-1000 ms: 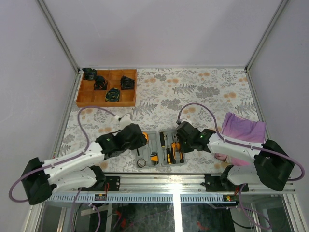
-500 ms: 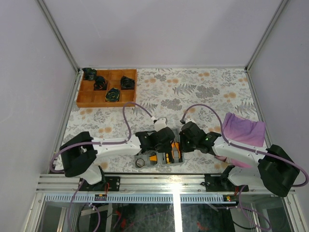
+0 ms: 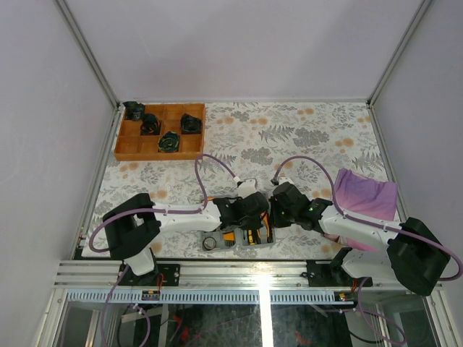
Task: Sort the tools into containers
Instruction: Adjust the pliers in the storage box.
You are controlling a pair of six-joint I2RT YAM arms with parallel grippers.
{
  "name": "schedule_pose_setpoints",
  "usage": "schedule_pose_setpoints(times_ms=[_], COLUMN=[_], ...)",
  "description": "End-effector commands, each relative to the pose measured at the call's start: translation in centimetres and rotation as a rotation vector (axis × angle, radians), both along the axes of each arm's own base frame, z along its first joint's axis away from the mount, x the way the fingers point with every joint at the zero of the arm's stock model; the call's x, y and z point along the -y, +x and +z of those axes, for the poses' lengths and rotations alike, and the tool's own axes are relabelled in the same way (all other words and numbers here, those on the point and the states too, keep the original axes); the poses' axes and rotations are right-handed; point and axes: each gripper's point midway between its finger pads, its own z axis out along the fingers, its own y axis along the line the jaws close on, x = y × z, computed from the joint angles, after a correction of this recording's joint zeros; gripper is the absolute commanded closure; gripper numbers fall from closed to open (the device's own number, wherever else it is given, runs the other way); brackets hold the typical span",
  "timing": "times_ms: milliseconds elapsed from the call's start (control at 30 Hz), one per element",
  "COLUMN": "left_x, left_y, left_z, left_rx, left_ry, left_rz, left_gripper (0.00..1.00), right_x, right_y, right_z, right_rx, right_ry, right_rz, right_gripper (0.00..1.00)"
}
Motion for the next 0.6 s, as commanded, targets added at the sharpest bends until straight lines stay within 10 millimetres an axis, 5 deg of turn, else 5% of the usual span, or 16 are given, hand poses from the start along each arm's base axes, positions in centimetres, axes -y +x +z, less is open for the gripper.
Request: schedule_pose_setpoints(times_ms=[0,400,567], left_x=[0.0,-2.6,-2.4], left_y=[-0.3,-1.8,-1.6], left_z=[-0.6,-4.6,-2.8], left_rx=[-0.001,-0.073,-0.035], left_ry=[0.039,0.119,0.068], left_rz=[-0.014,0.015,0.007], left_gripper=[0.95,1.00,1.00], right_x=[1.2,2.2,2.8], right_y=[-1.9,-2.6,-1.8], right_z=[-1.8,-3.8,-2.8], right_rx=[-0.088,-0.167,-0.118], right_ry=[-0.048,-0.149,-0.169], right_rz=[0.009,0.021,-0.016], right_gripper=[1.00,1.00,1.00])
